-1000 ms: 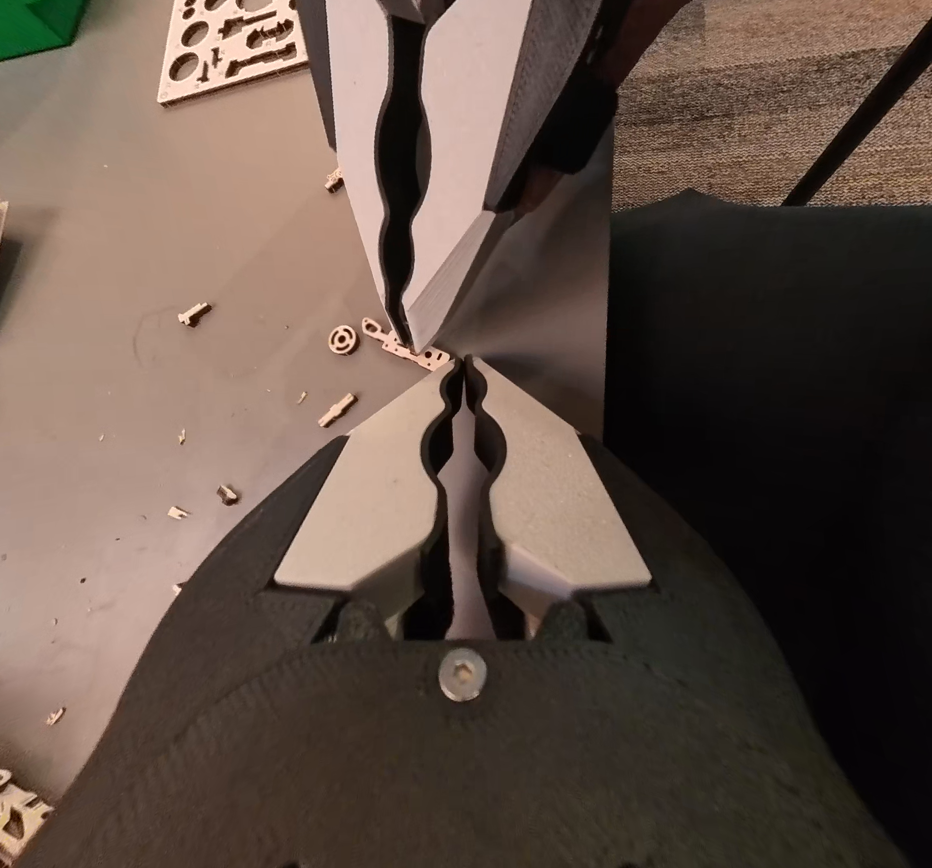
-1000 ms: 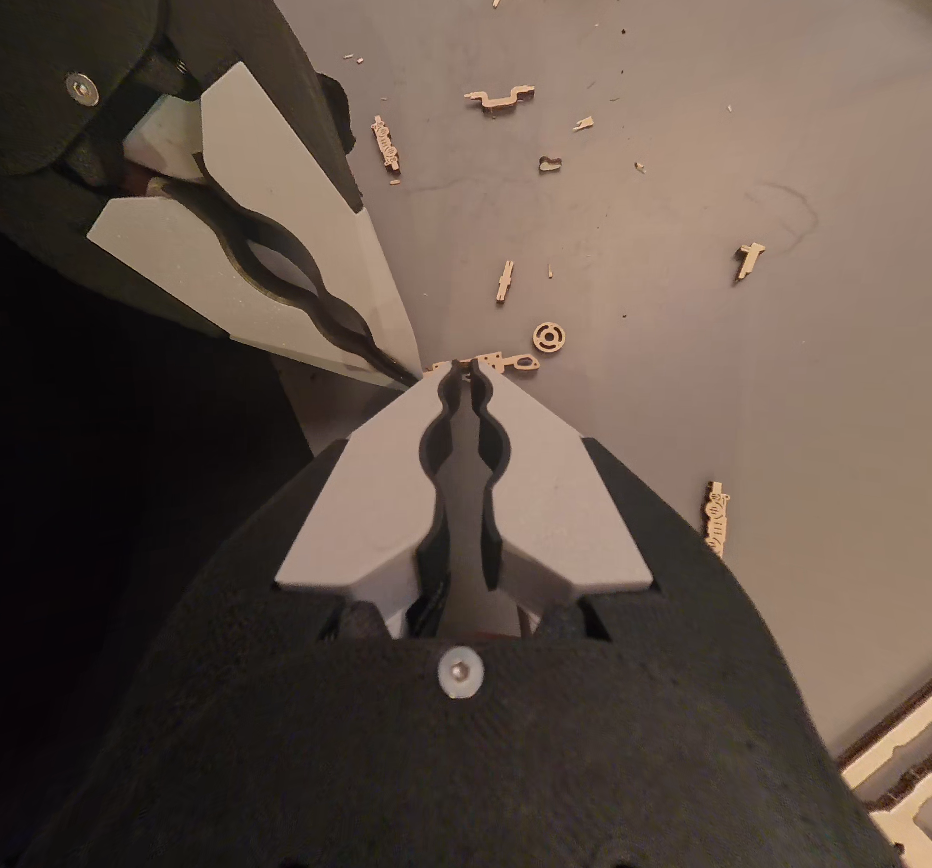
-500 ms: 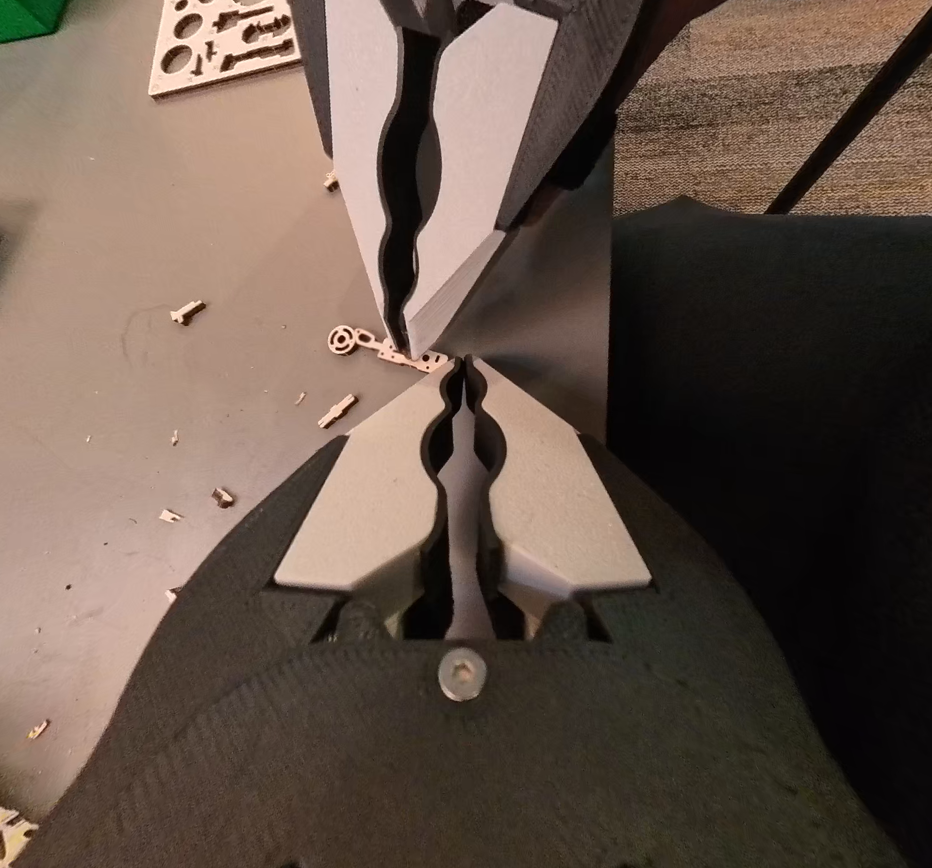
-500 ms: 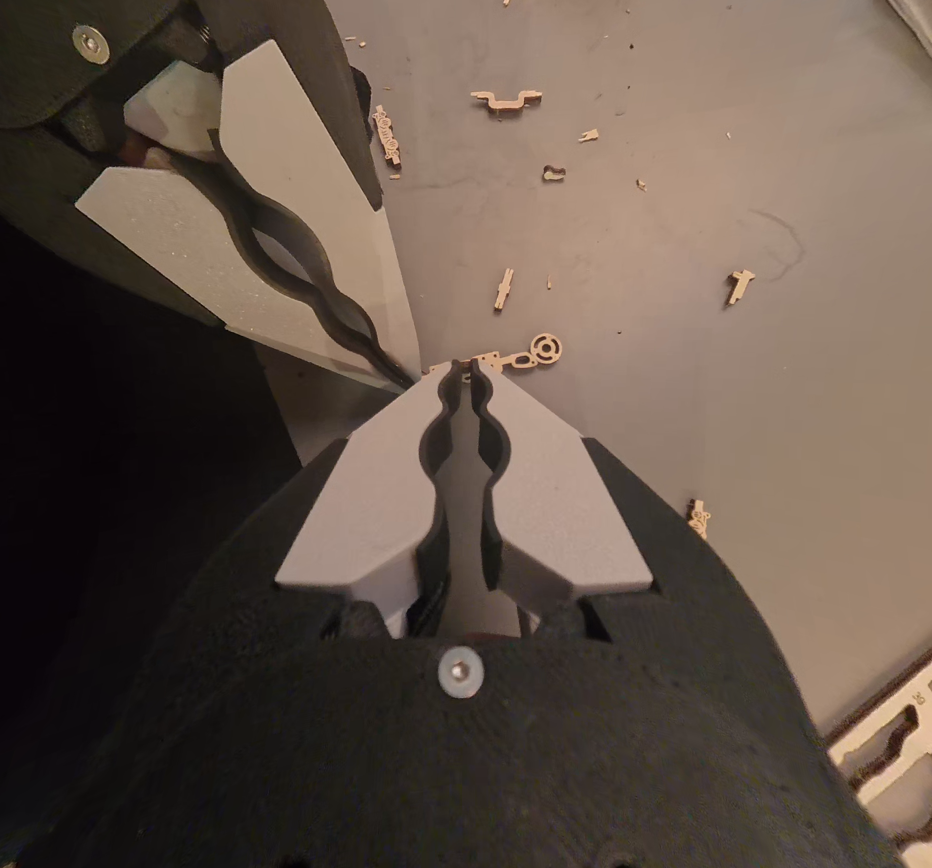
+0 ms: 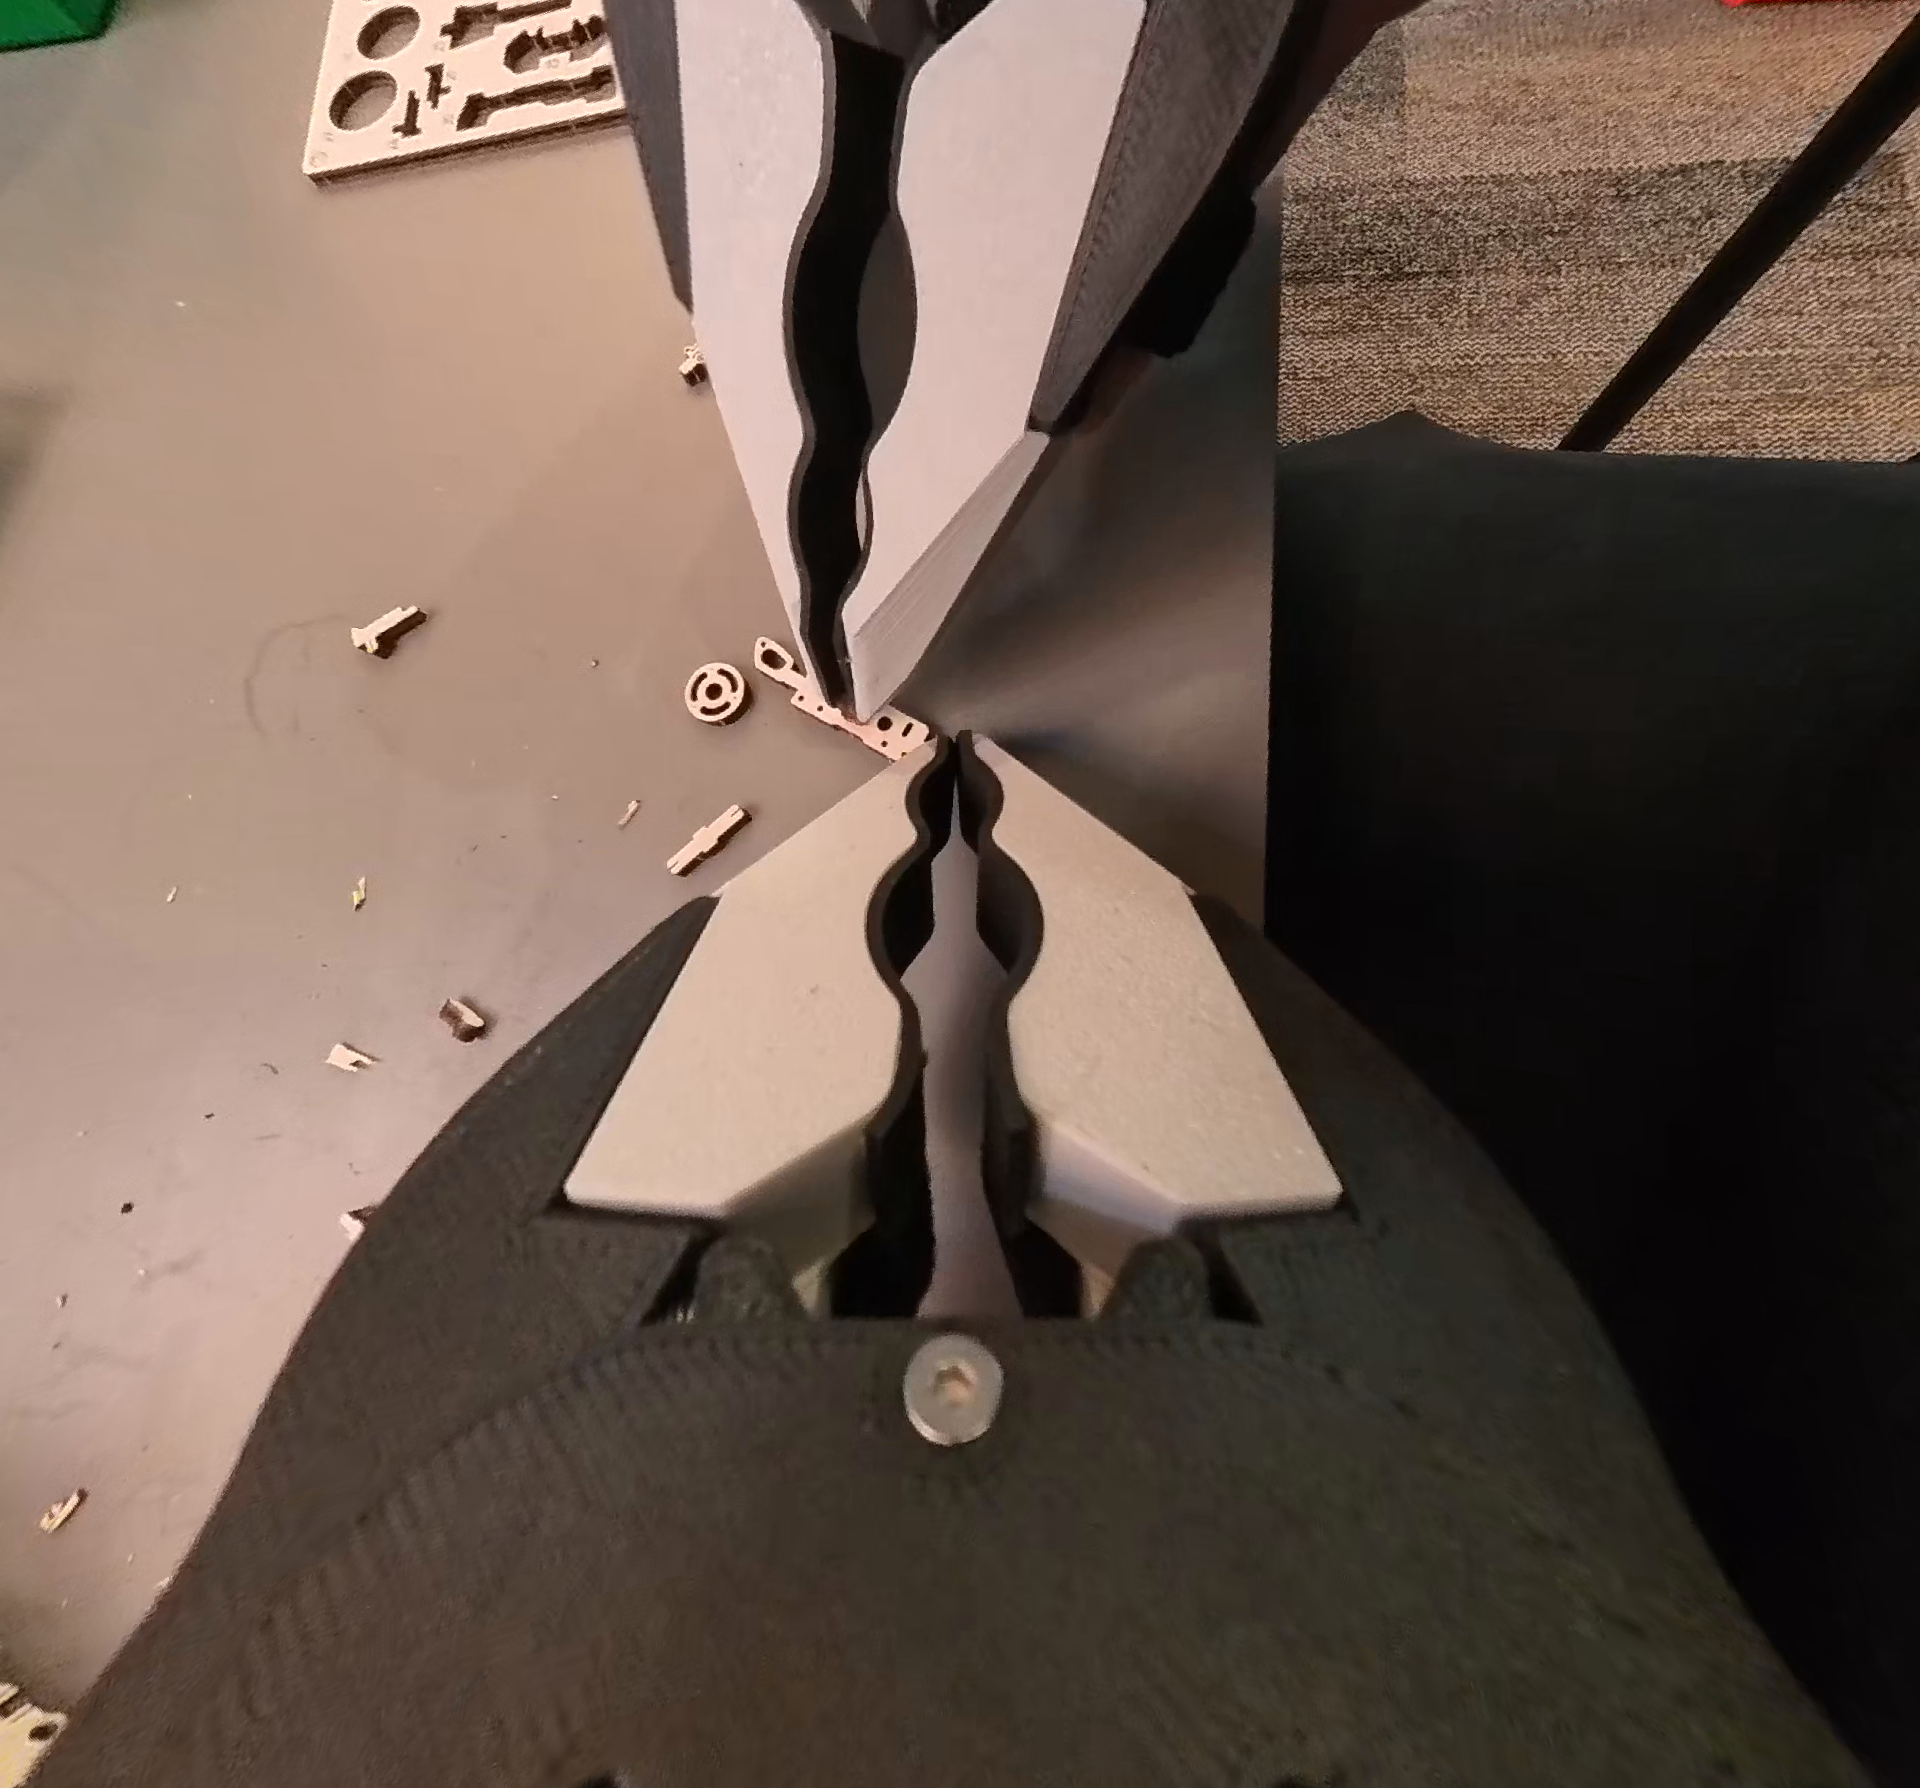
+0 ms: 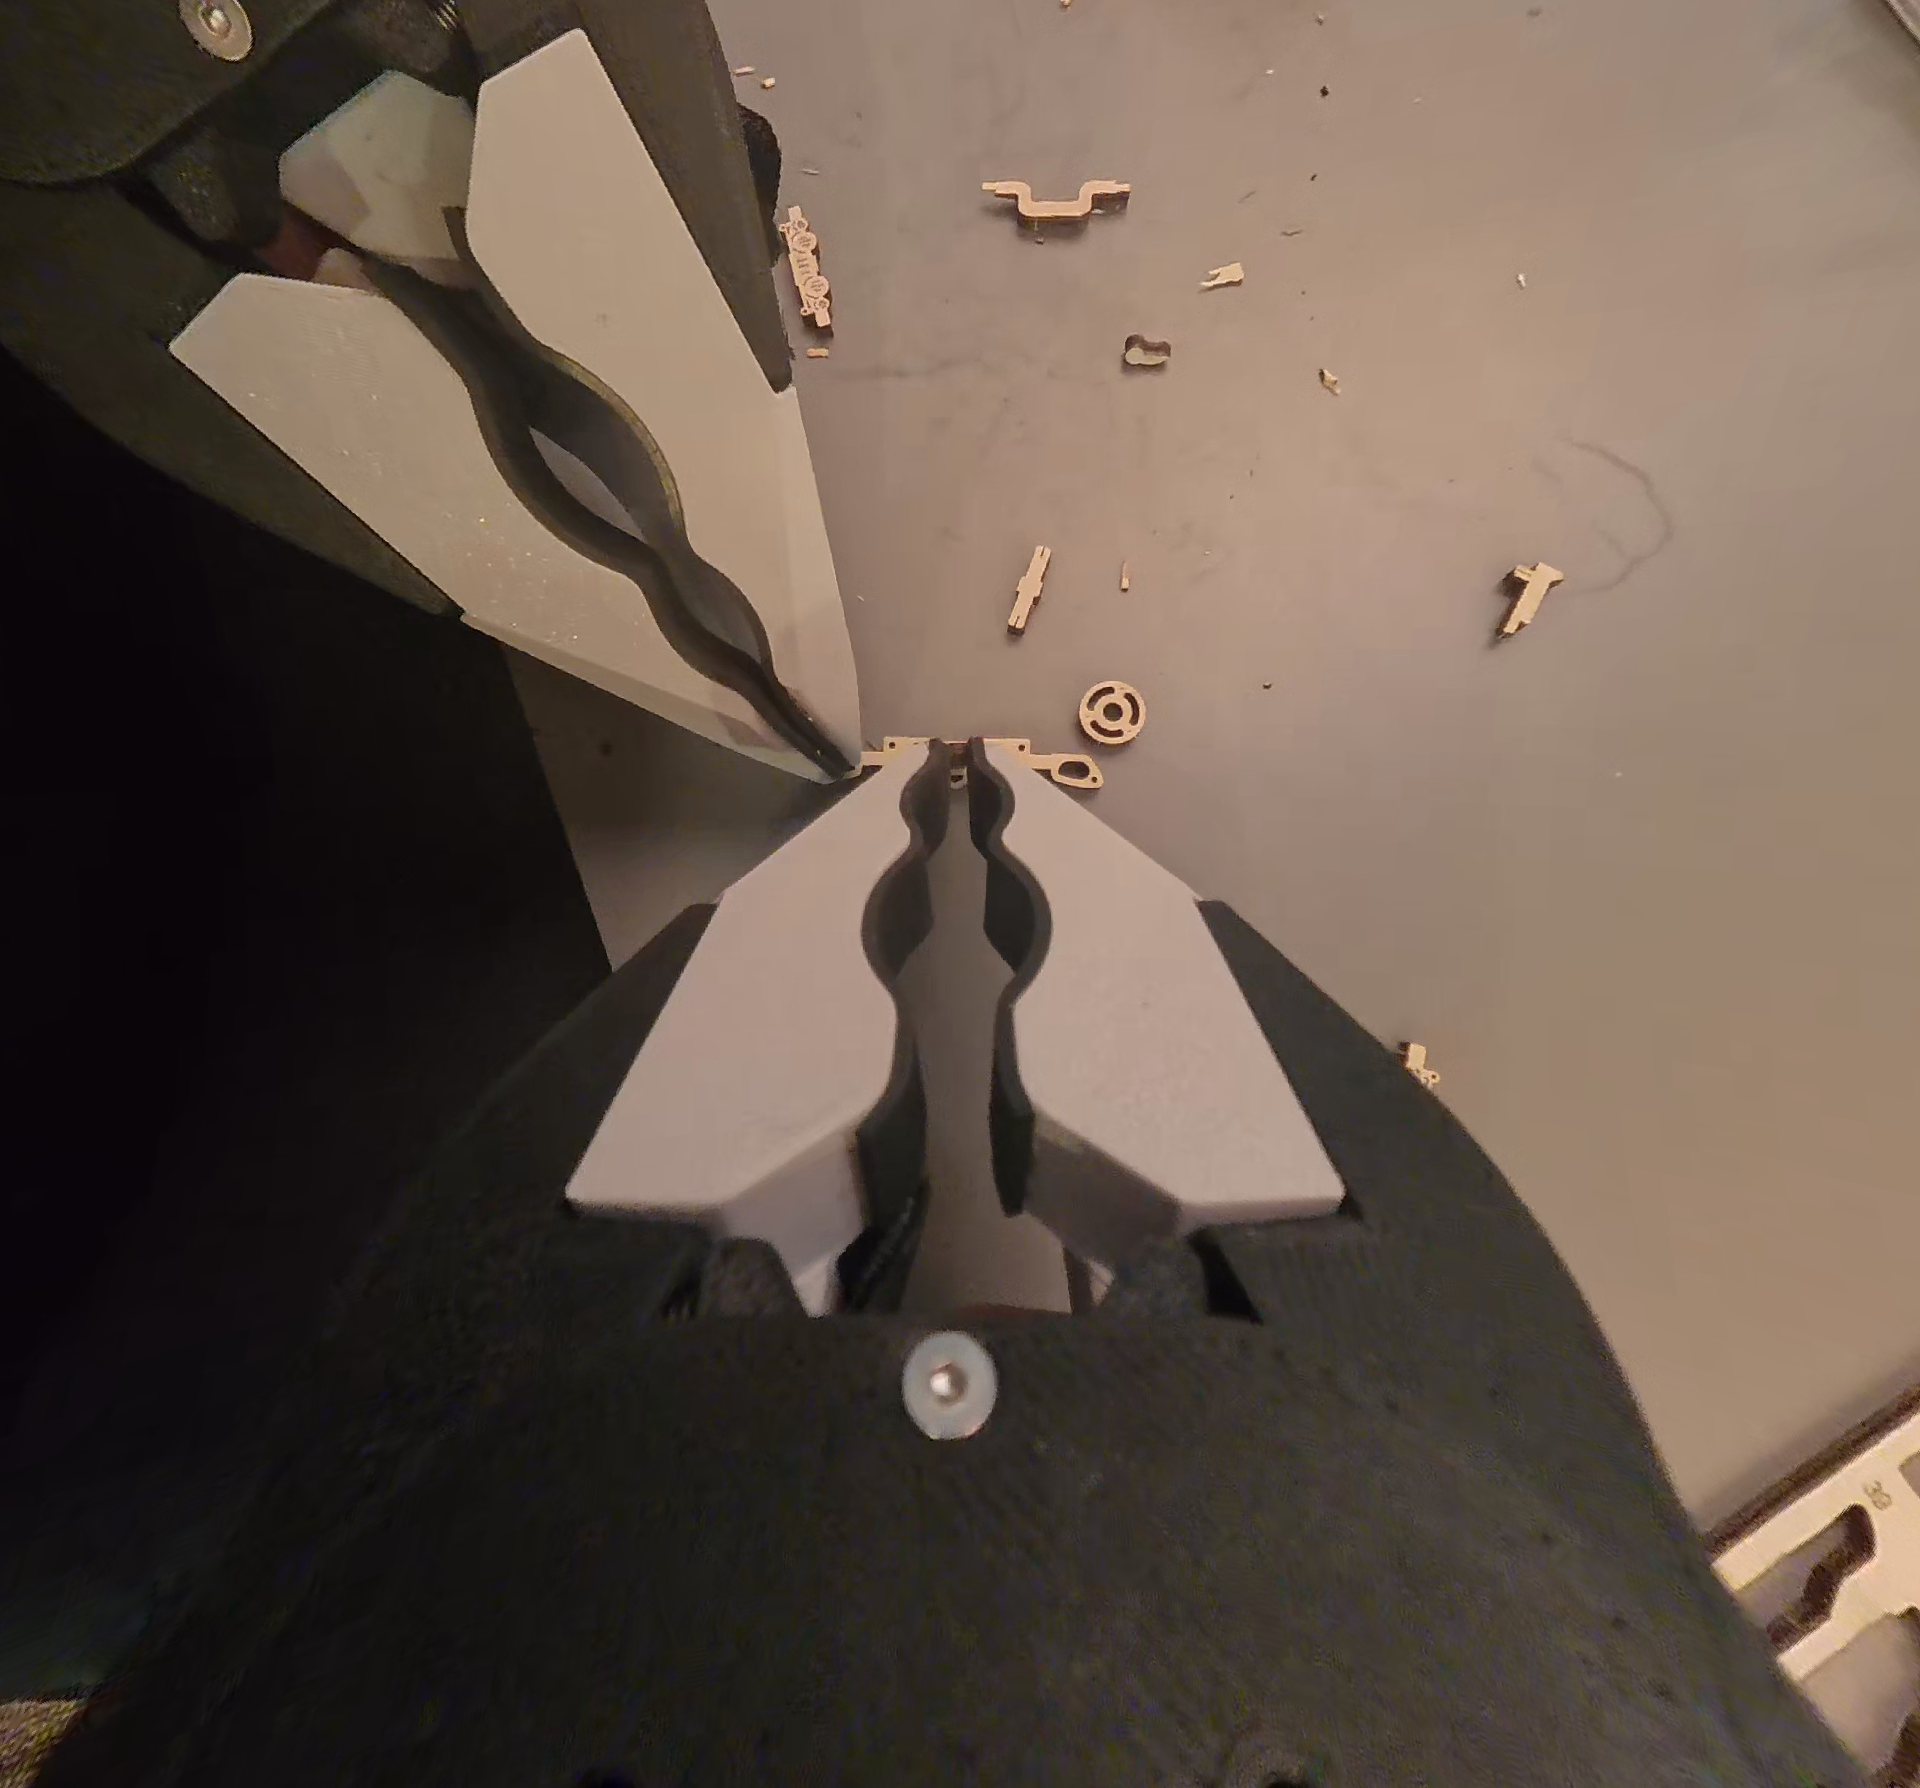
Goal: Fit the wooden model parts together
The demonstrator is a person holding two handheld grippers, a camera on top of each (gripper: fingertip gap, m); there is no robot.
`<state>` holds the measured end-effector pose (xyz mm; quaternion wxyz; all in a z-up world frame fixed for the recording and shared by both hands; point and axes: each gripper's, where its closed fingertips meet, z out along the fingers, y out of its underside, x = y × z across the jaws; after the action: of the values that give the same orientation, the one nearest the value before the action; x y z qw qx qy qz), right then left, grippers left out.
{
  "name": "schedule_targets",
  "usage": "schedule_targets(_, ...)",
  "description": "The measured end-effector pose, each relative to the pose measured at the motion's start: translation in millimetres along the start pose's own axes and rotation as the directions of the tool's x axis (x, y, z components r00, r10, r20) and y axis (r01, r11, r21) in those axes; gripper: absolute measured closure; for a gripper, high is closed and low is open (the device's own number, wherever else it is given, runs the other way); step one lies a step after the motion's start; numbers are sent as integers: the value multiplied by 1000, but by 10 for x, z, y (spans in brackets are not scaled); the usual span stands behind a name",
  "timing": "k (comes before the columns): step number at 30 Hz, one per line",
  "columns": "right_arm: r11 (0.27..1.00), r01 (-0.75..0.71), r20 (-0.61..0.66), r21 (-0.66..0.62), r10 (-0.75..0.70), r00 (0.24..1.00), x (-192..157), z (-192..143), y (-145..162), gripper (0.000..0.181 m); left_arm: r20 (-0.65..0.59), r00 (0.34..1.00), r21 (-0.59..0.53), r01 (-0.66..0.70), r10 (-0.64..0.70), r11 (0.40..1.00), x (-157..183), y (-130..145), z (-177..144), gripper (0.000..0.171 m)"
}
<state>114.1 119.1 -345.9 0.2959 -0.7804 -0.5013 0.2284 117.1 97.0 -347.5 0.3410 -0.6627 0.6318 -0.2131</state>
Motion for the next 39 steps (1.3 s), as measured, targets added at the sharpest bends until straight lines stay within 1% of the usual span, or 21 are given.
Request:
schedule_targets(7, 999, 40, -49, 34, -39, 998, 11, 0, -1, 180, -7, 1000, 3, 5, -5, 1000, 1, -2, 2, 171)
schedule_targets(14, 996, 0, -61, 86, 6, 998, 19, -6, -1, 180, -11, 1000, 5, 13, -13, 1000, -3, -4, 6, 171)
schedule_targets(16, 996, 15, -82, 87, -8, 997, 26, -9, 2, 180, -11, 1000, 5, 16, -16, 1000, -6, -4, 8, 171)
schedule_targets(23, 994, 88, -191, 71, -74, 979, 42, -9, 10, 180, -20, 999, 8, 28, -28, 1000, -12, -6, 12, 171)
schedule_targets(25, 990, 128, -235, 55, -112, 966, 46, -7, 11, 180, -22, 999, 9, 30, -30, 1000, -11, -7, 12, 171)
schedule_targets(28, 989, 148, -268, 5, -142, 953, 47, -4, 12, 180, -27, 999, 10, 32, -32, 999, -9, -8, 14, 171)
schedule_targets(33, 988, 145, -255, -60, -156, 954, 49, 2, 17, 180, -36, 999, 10, 34, -34, 999, -1, -11, 19, 171)
schedule_targets(36, 988, 137, -267, -75, -152, 952, 51, 4, 17, 180, -40, 999, 10, 37, -36, 999, 0, -12, 20, 171)
schedule_targets(37, 991, 122, -274, -63, -135, 952, 50, 4, 18, 180, -40, 998, 10, 37, -37, 999, 0, -13, 21, 171)
schedule_targets(39, 999, 41, -244, -19, -45, 969, 52, -1, 20, 180, -41, 998, 10, 37, -36, 999, 1, -12, 21, 171)
